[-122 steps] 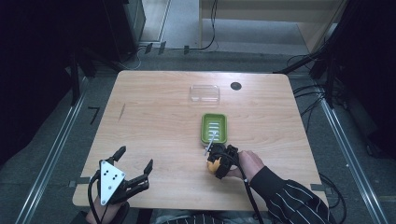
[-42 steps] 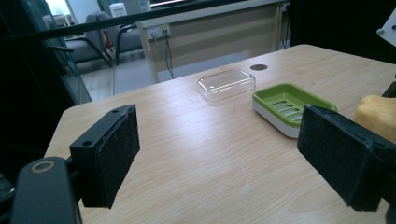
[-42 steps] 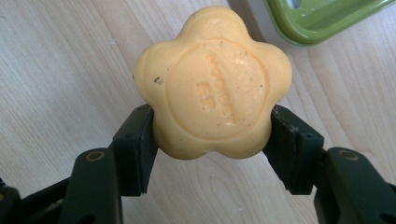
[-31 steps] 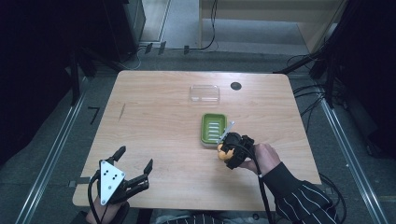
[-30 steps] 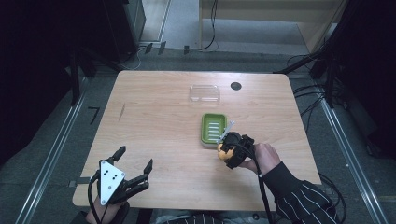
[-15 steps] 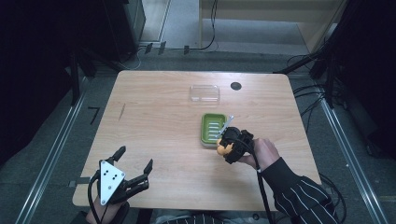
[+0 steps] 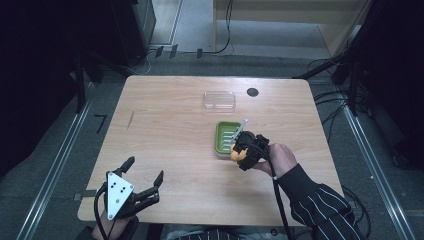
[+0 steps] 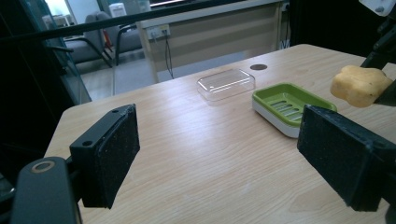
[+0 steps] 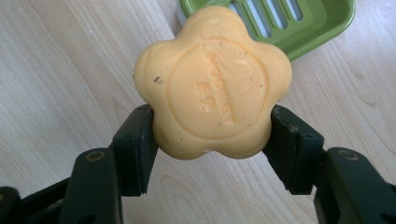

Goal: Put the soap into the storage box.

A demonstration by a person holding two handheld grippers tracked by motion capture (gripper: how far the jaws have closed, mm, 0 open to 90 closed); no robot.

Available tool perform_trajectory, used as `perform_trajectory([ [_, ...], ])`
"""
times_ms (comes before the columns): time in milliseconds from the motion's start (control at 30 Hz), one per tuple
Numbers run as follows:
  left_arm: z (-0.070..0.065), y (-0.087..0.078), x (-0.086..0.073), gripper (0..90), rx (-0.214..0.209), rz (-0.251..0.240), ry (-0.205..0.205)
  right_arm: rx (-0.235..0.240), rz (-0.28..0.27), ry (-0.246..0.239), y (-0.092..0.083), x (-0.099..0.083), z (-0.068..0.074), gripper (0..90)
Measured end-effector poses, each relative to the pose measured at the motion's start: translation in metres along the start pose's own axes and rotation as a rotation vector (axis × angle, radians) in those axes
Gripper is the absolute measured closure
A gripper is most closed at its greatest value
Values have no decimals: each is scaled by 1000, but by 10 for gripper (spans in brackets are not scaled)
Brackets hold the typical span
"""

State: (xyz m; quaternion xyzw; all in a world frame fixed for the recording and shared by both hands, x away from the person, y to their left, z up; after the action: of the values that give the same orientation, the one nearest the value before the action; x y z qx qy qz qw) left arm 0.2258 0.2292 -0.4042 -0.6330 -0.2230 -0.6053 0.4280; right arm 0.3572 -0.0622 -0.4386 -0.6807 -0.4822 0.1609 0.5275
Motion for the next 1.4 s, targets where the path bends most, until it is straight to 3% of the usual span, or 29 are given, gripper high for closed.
perform_trajectory([
  [1400, 0, 0, 0, 130, 0, 3, 3, -10, -14, -9, 13, 31, -11, 398],
])
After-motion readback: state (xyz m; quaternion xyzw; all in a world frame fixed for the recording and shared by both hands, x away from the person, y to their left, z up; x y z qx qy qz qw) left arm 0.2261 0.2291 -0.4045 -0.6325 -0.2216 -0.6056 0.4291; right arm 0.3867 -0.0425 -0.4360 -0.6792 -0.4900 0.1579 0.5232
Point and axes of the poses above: each handheld gripper's, and its own axes: y roughly forward along the jaws, x roughly out of its top, z roughly to its left, the point moved 5 cm from there along y, roughly forward along the jaws, and after that the axes turned 15 degrees about -x, right-handed, at the moved point
